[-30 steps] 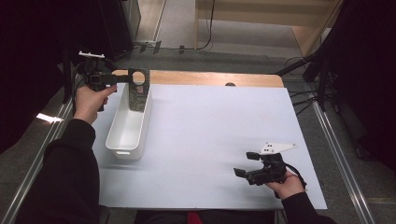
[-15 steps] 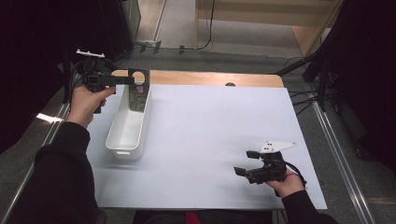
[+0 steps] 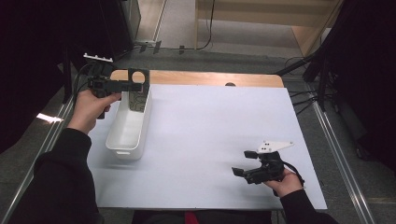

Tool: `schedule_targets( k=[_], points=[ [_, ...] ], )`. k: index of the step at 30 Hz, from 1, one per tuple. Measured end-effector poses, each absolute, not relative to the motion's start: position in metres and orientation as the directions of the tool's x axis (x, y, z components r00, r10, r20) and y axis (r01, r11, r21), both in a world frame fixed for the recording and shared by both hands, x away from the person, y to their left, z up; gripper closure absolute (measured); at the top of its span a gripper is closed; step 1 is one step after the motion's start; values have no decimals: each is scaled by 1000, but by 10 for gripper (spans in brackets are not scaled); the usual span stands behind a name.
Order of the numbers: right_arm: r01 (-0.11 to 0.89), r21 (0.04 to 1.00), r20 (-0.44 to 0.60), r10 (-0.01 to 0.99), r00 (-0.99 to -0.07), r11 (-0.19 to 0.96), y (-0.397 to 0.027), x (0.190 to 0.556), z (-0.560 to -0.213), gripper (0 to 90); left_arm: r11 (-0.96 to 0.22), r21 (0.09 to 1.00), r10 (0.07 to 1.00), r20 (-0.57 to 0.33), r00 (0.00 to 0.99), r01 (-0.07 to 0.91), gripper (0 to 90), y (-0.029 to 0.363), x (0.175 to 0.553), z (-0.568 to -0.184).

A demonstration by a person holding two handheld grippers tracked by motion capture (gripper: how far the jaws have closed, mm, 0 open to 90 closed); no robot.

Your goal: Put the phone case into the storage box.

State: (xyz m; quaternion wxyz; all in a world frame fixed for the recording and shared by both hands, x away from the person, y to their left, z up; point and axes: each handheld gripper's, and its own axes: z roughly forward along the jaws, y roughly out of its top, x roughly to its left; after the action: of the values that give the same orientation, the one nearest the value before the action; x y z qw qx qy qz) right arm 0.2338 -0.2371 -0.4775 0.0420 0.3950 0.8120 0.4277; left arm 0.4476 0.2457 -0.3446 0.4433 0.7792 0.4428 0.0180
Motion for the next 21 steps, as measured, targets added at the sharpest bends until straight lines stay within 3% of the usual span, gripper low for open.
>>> schedule_targets(
  k=[21],
  points=[
    [609, 729, 276, 680, -679, 312, -239, 236, -477, 126, -251, 755, 667, -320, 673, 606, 290, 238, 413, -351]
  ],
)
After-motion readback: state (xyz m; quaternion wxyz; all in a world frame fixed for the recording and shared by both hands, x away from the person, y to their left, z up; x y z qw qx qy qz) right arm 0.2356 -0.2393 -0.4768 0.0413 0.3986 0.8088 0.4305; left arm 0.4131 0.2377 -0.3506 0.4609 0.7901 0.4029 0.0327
